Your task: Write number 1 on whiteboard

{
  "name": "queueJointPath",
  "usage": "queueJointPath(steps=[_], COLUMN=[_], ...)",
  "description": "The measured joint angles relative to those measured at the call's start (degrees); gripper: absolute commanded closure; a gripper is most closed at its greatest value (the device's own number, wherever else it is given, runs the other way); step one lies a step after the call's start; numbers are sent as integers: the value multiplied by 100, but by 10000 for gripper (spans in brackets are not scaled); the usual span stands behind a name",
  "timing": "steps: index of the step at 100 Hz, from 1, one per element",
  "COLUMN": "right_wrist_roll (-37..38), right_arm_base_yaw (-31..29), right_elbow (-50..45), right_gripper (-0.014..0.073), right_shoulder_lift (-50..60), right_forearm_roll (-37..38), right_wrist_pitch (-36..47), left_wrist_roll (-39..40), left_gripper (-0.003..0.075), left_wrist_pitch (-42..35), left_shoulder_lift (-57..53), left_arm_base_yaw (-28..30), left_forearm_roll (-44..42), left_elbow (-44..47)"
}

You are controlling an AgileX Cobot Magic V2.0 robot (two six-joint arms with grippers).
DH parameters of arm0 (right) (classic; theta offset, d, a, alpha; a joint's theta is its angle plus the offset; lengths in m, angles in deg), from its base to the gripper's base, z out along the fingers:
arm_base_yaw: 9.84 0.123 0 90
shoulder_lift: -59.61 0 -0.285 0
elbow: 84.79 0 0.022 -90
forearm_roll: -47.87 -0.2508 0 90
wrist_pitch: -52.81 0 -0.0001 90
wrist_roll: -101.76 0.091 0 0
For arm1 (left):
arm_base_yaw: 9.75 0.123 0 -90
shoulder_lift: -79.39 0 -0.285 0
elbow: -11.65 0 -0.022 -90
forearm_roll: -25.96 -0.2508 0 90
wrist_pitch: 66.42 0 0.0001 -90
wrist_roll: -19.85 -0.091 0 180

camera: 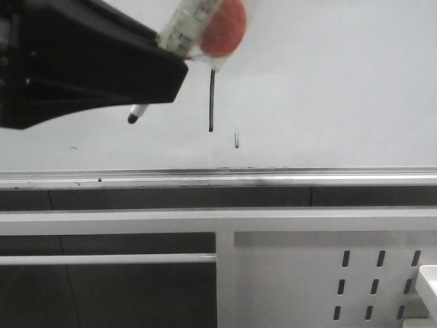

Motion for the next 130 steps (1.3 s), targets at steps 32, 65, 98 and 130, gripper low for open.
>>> queueJointPath(steps=[32, 65, 98, 130], right_wrist_roll=[0, 63, 579, 651], right_arm_base_yaw=[0, 0, 0, 0], right_elbow=[0, 0, -981, -1479], right_gripper=[208, 664, 662, 663], right_shoulder_lift=[164, 354, 1205, 1656], right_forearm_roll=[187, 267, 991, 1141], right_wrist_pitch=[110, -27, 951, 1417], left_wrist_roll=[0, 0, 20, 141], left_gripper=[740, 740, 740, 740], left_wrist_pitch=[-1408, -3349, -5238, -5323], left_shoulder_lift=[0, 185, 2021, 2691], left_arm_base_yaw=[0, 0, 0, 12], left_forearm_roll=[1436, 3257, 4119, 4596], left_elbow=[1184, 2120, 2161, 1762])
